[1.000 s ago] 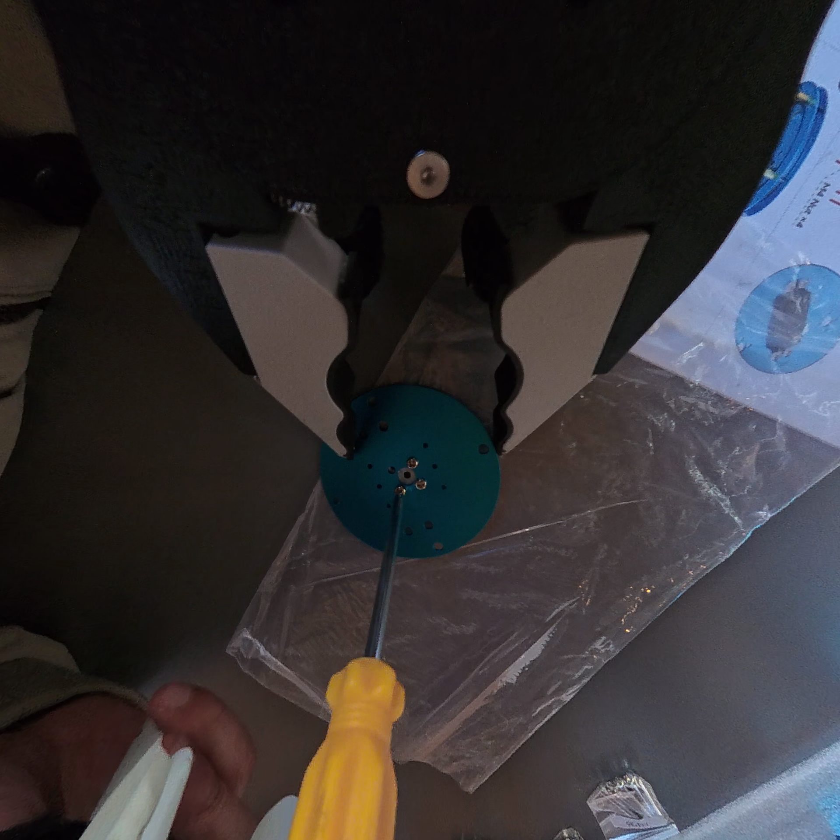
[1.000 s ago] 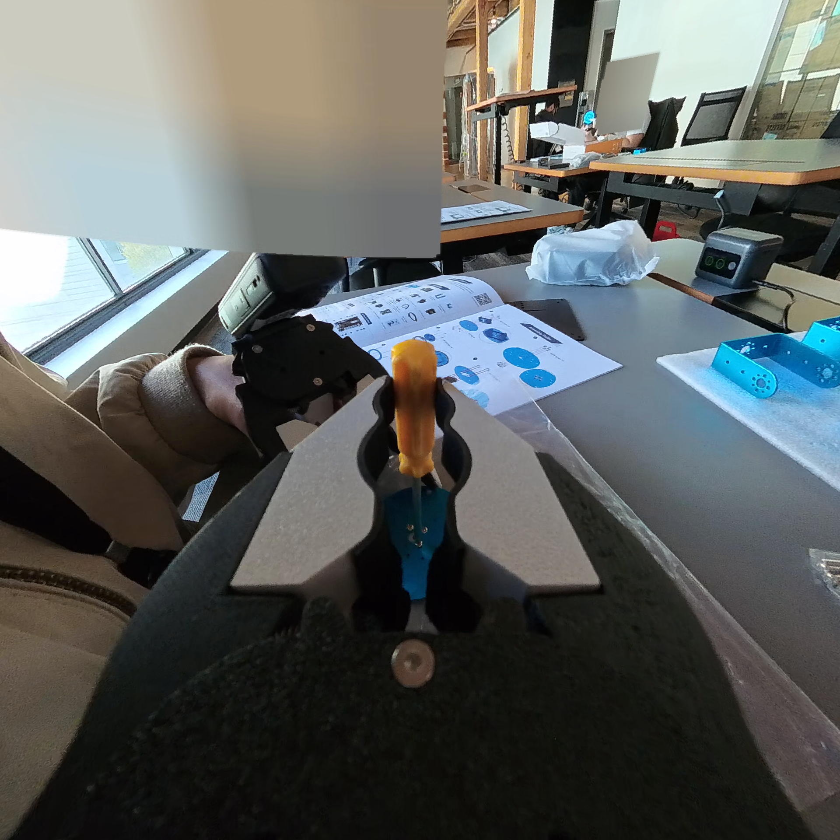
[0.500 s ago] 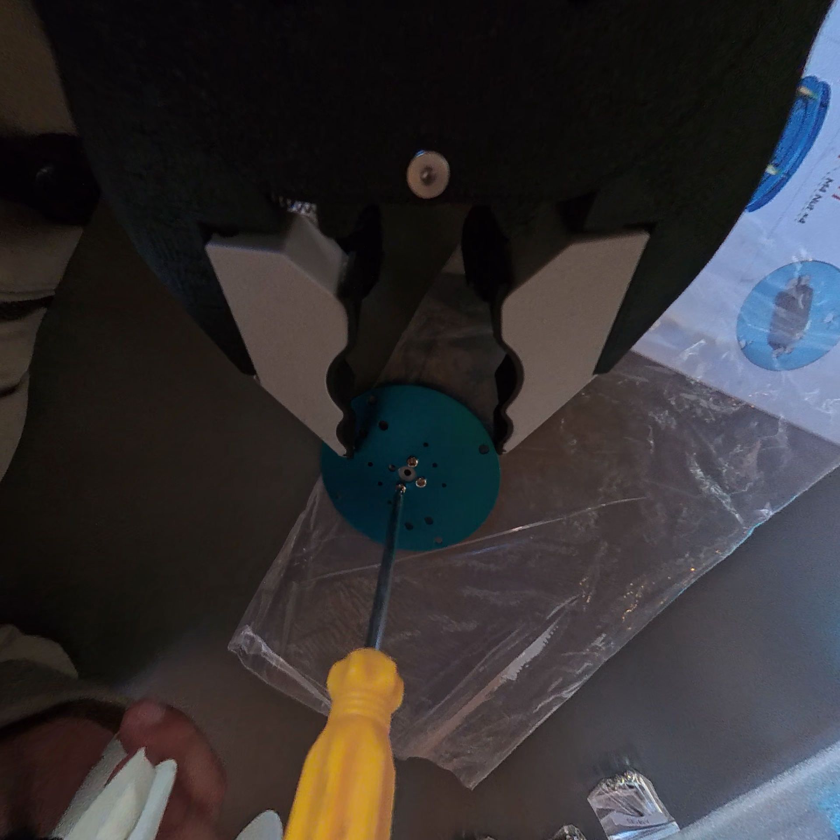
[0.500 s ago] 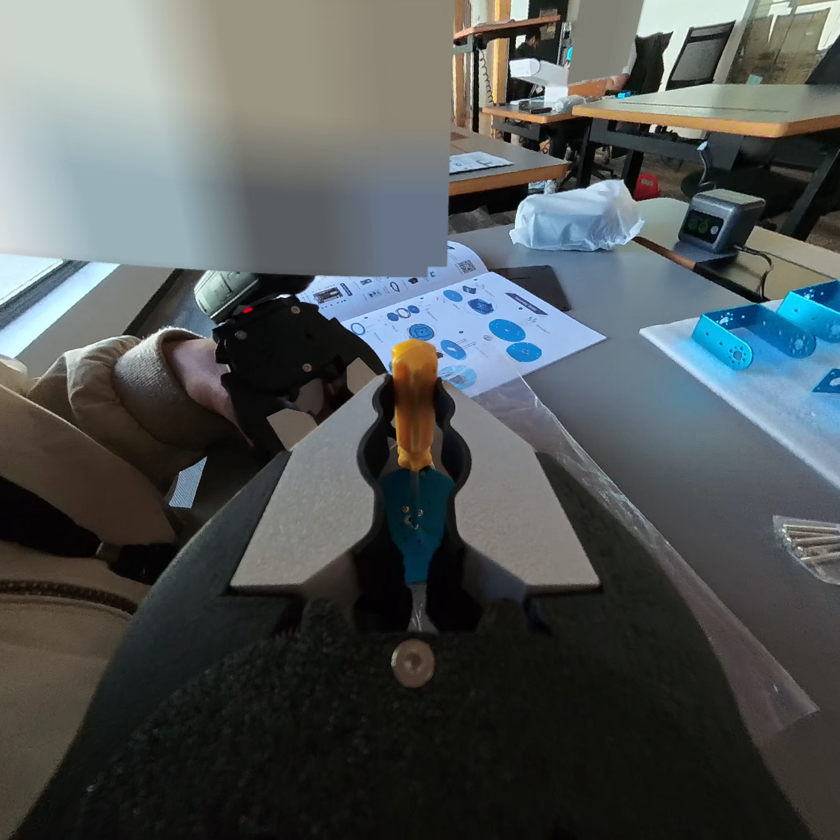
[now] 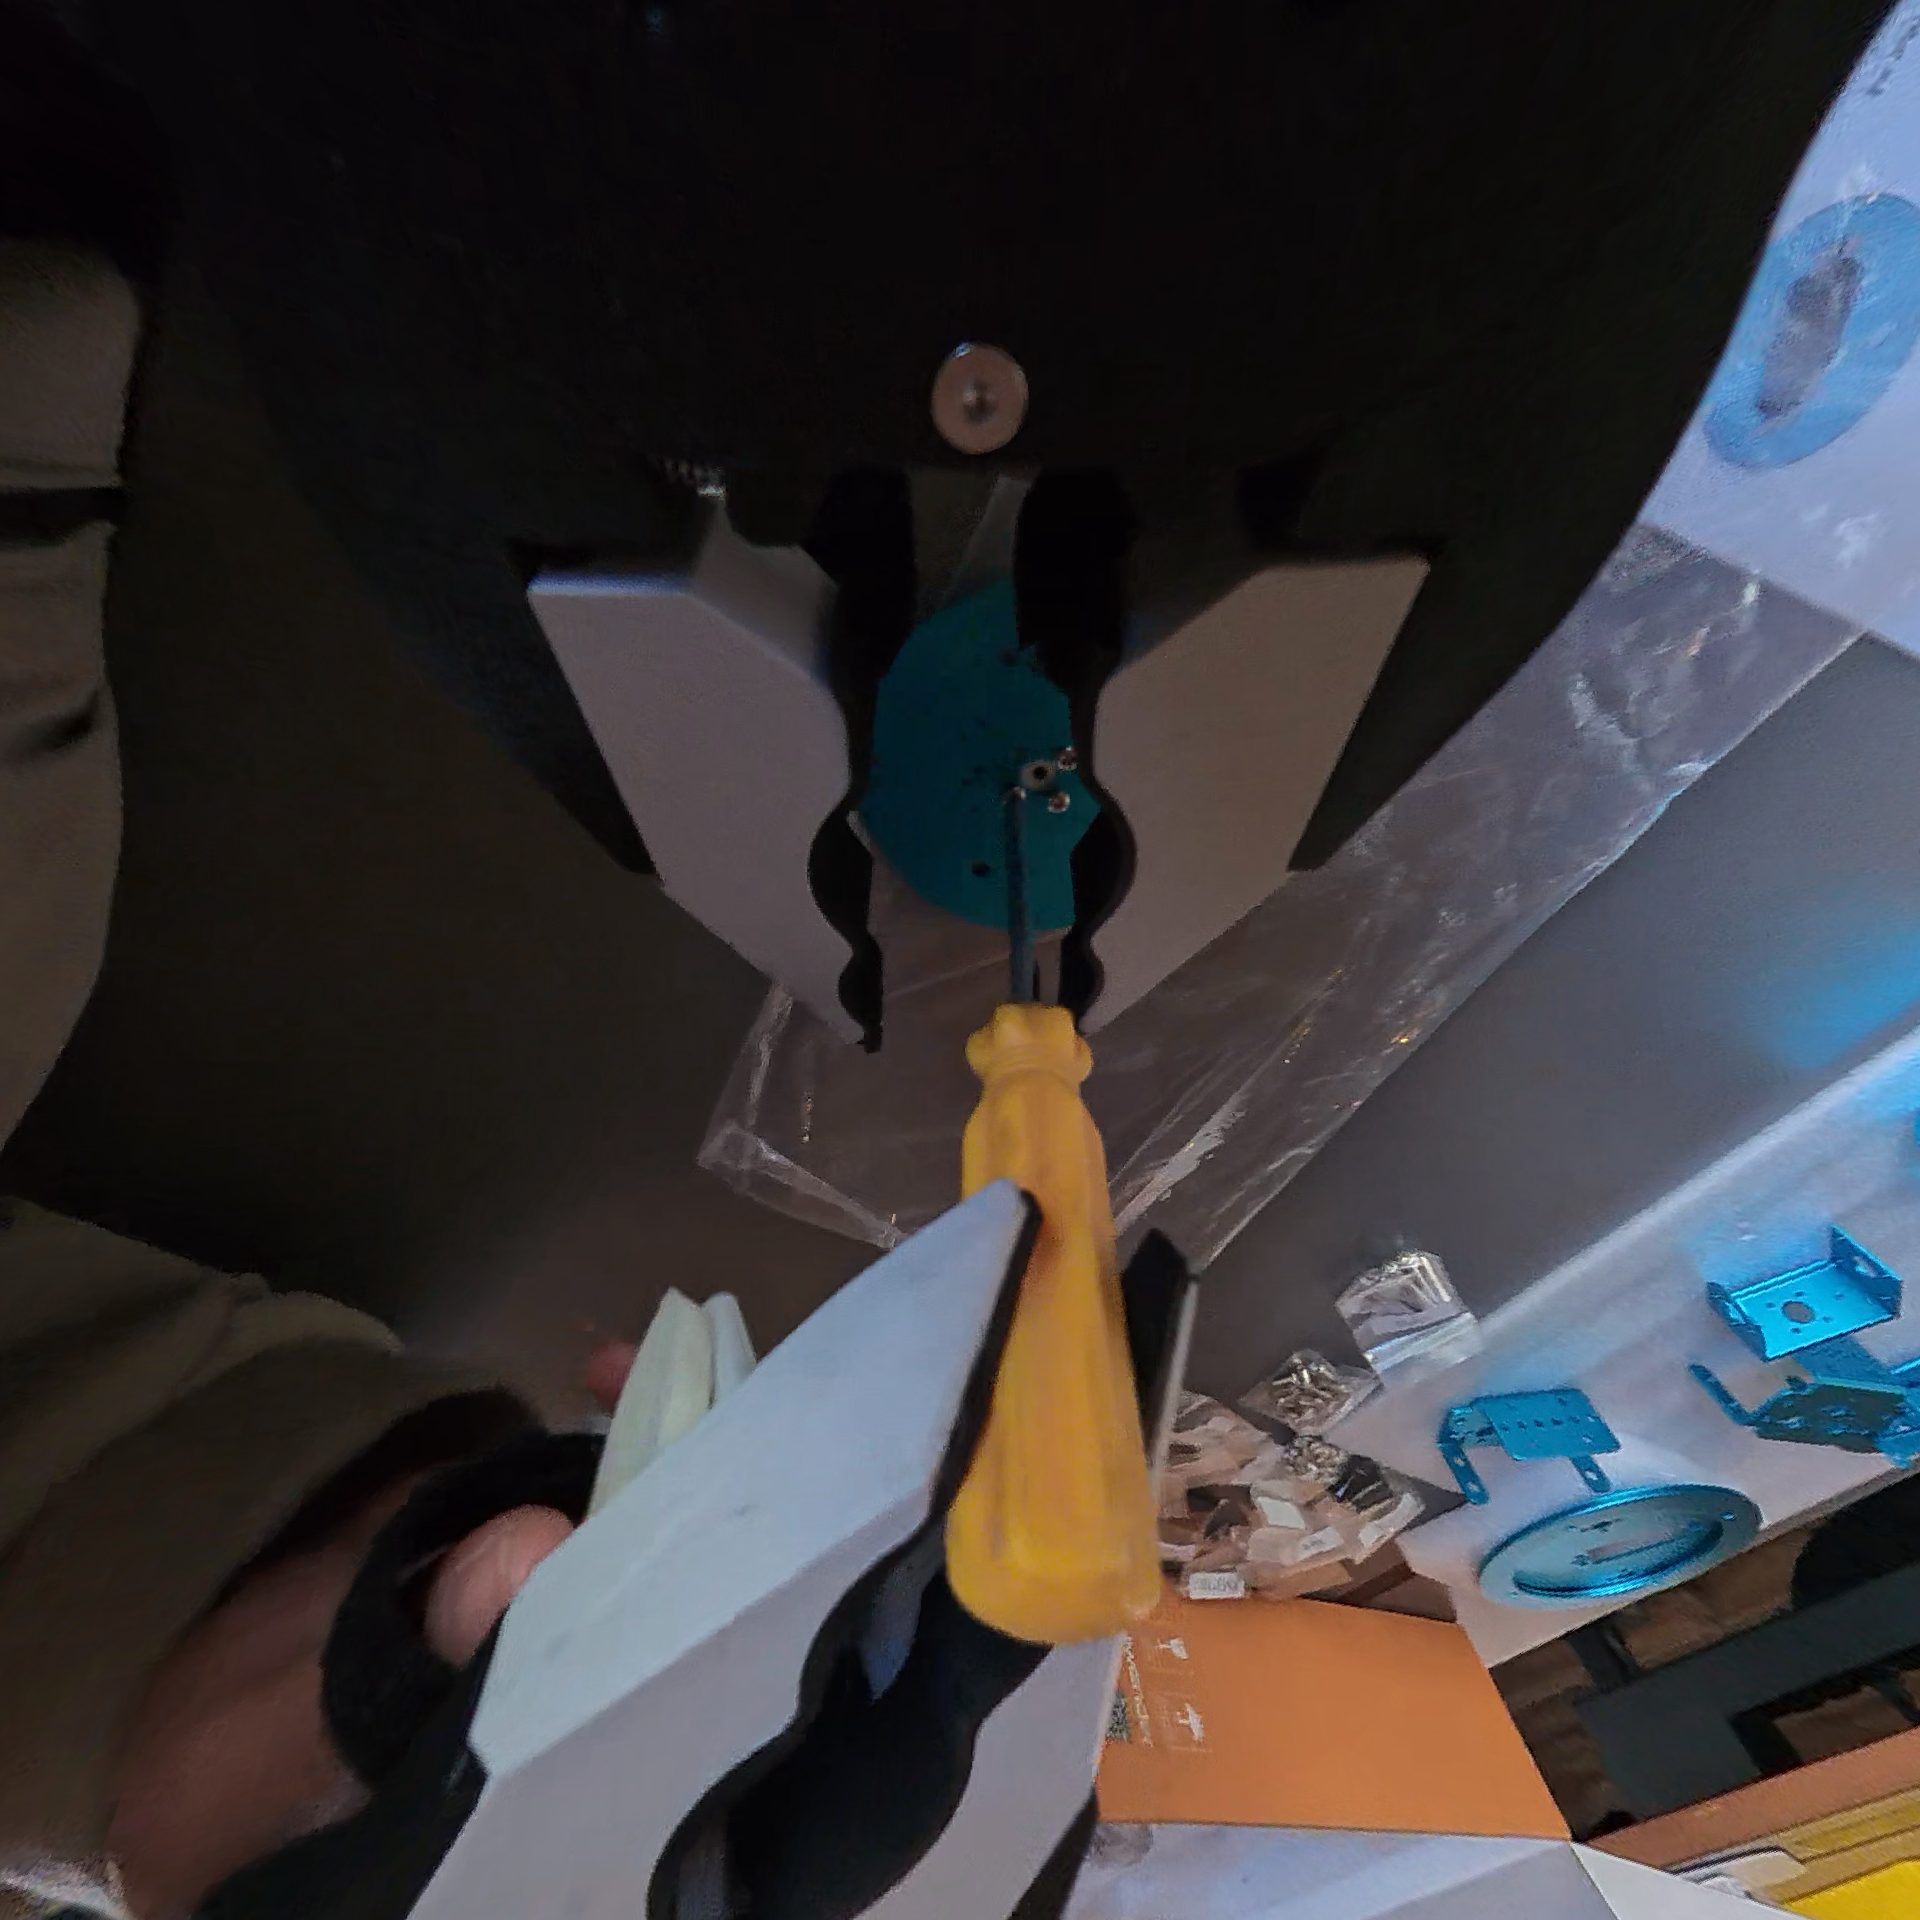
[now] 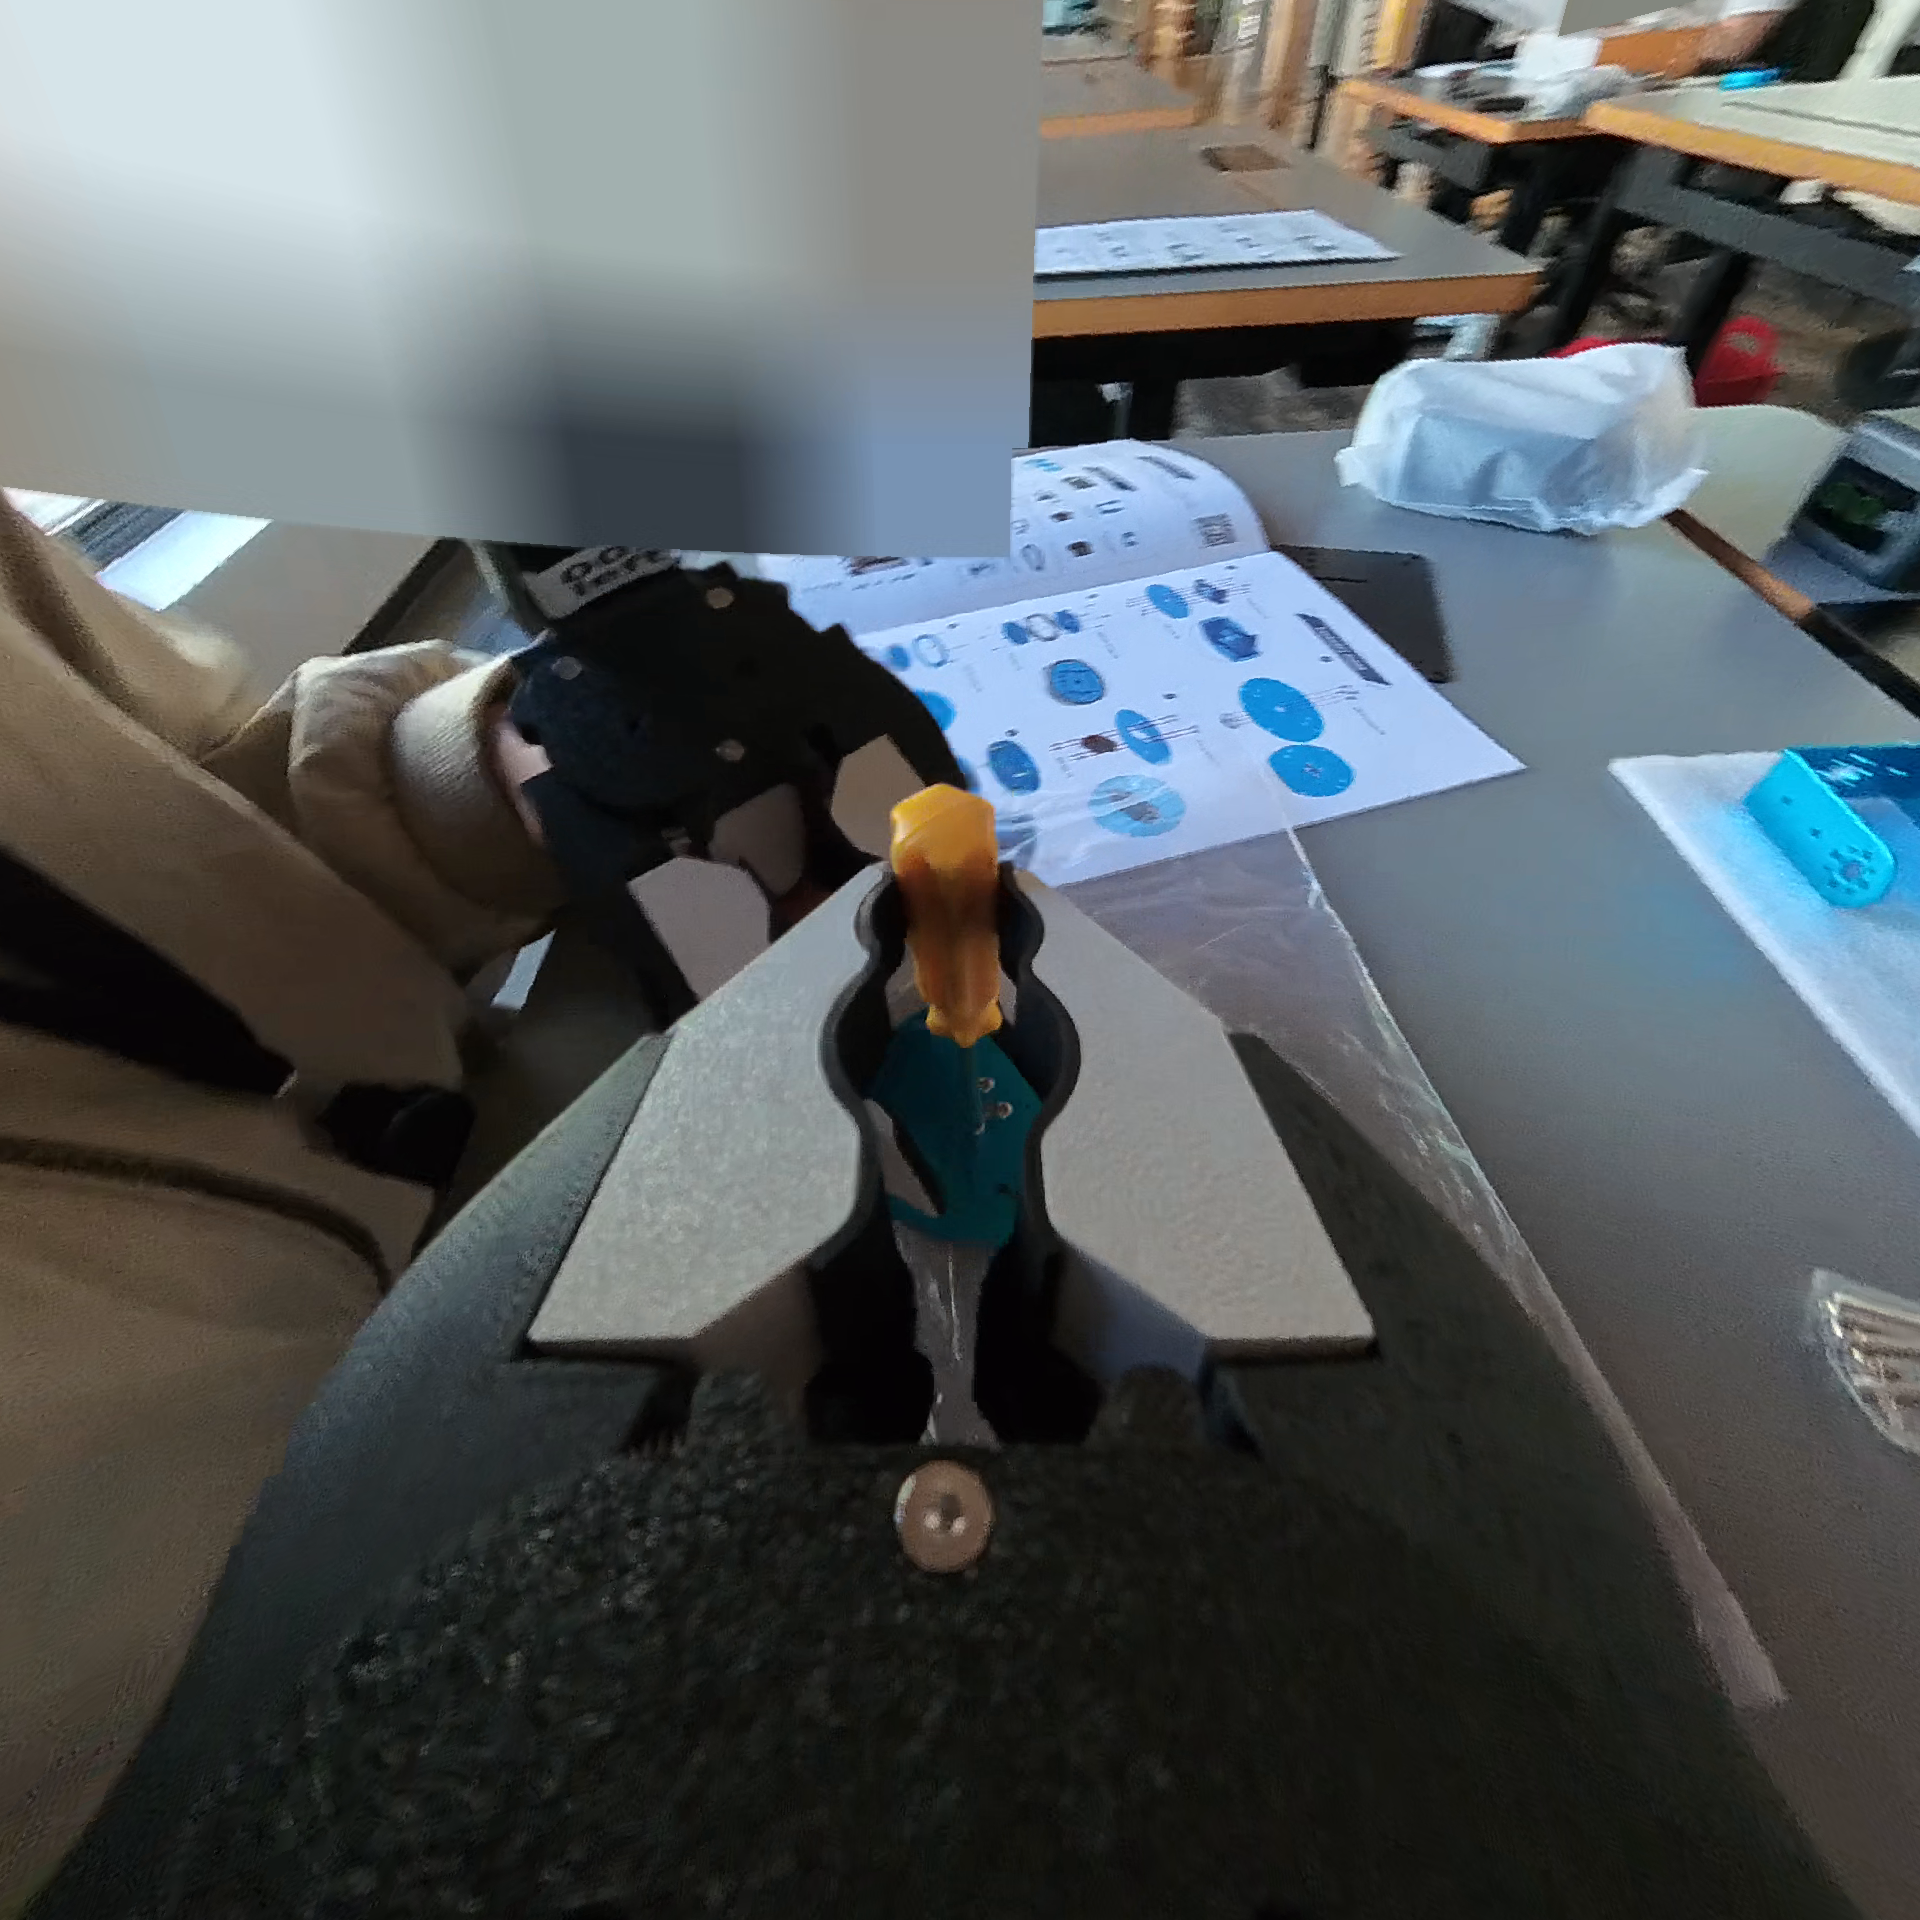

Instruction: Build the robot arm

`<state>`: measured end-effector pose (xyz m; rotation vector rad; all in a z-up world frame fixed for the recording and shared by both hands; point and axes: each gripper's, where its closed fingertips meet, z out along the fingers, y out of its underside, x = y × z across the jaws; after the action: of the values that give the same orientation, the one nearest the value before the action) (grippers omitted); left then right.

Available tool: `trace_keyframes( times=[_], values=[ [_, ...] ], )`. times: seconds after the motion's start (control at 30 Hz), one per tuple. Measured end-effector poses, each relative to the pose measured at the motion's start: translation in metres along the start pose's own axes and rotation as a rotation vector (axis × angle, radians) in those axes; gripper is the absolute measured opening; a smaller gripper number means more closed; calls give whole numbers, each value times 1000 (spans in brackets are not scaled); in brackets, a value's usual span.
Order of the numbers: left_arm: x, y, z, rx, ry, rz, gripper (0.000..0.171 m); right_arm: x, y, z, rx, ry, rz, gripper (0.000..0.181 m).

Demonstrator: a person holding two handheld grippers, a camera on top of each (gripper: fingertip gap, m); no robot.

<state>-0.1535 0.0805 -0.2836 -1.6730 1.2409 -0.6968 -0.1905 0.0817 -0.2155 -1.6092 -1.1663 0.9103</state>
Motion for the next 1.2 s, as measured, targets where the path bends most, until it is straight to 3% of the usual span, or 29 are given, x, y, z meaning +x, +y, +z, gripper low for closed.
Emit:
trace_keyframes(
  times=[0.1, 0.23, 0.3, 0.4, 0.47, 0.57, 0.7, 0.83, 0.97, 1.03, 1.2],
  values=[
    [0, 0, 1, 12, -15, -5, 29, 1, 2, -3, -45, -83, -37, 16],
    [-9, -2, -3, 42, -76, -4, 3, -1, 2, 1, -98, -160, -63, 16],
    [-9, -2, -4, 56, -64, -18, 3, -4, 2, 1, -141, -188, -116, 16],
    [-9, -2, -5, 75, -41, -48, 3, -15, -5, -10, -194, -289, -320, 44],
    [-8, -2, -6, 77, -31, -44, 3, -18, -11, -18, -276, -339, -470, 50],
    [-5, -2, -7, 77, -6, -42, 3, -12, -17, -21, -404, -408, -707, 43],
    [-3, -2, -6, 75, 15, -36, 3, -8, -1, -19, -543, -600, -920, 31],
    [-3, -3, -5, 74, 19, -33, 3, -7, 4, -11, -616, -693, -954, 17],
    [-5, 1, -8, 56, 26, -44, 4, -10, 2, -5, -697, -718, -781, 16],
    [-6, 15, -16, -27, 11, -23, 26, -8, 1, -2, -708, -705, -761, 16],
    [-22, 55, -39, -228, -36, 44, 50, -7, 2, -4, -746, -673, -772, 16]
  ],
)
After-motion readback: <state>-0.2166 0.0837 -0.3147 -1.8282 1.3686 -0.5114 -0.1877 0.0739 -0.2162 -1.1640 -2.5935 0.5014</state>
